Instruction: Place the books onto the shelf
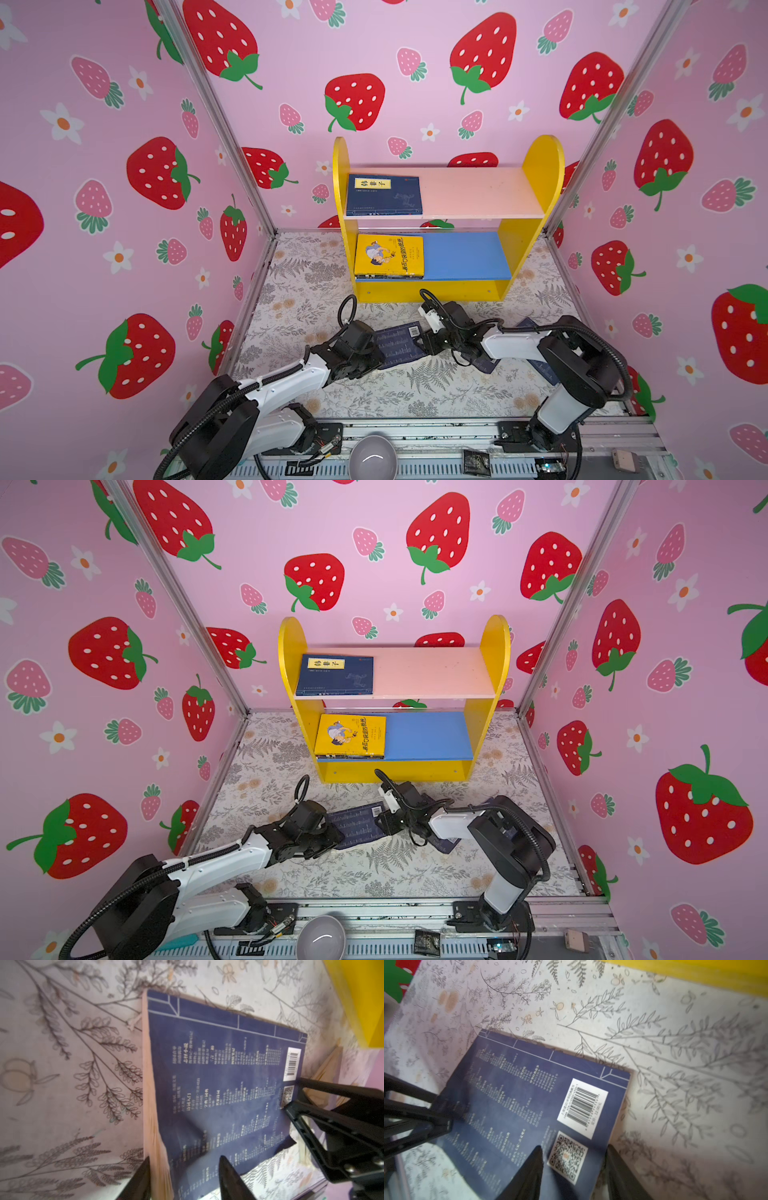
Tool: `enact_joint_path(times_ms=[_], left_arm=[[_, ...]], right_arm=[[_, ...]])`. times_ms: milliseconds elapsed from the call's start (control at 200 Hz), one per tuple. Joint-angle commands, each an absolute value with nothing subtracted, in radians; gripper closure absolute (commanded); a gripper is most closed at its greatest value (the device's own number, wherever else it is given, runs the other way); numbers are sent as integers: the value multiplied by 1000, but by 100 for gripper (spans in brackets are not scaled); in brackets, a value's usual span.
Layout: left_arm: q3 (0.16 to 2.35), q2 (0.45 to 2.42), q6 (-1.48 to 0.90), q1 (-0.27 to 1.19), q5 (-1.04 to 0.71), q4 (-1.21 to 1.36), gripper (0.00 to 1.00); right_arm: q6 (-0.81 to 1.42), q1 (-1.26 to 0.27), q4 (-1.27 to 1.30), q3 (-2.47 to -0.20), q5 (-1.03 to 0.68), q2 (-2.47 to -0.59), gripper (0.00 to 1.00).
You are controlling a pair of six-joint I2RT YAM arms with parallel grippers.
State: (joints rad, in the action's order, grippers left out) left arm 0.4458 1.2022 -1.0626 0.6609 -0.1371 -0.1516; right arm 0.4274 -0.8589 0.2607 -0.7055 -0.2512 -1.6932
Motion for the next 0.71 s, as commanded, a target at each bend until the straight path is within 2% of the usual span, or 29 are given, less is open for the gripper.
enact_joint_path(times_ms=[0,95,205,325,395,490,580,600,700], left_arm=[[442,1214,-1107,666,-200,42,62],[445,1189,-1121,665,-199,68,67],[447,1139,-1132,666,-185,64,68],[471,1084,-1122,666,-174,-2,68],[495,1059,-1107,665,-163,-60,72],[528,1039,-1088,664,-143,-146,79],[545,1028,-1085,661,-143,-187,81],[549,1026,-1084,660,-144,-192,82],[591,1012,-1073,654,-150,-246,83]], right_arm=[[397,-891,162,-738,-359,-1792,61],[388,-897,139,-759,-365,-1818,63],[385,-897,135,-761,-362,-1821,63],[387,-897,131,-759,-345,-1814,63],[390,-896,130,-756,-326,-1795,62],[374,-893,124,-756,-285,-1722,54],[338,-888,109,-761,-243,-1622,49],[325,-888,102,-762,-229,-1588,44],[264,-889,88,-759,-179,-1444,32]])
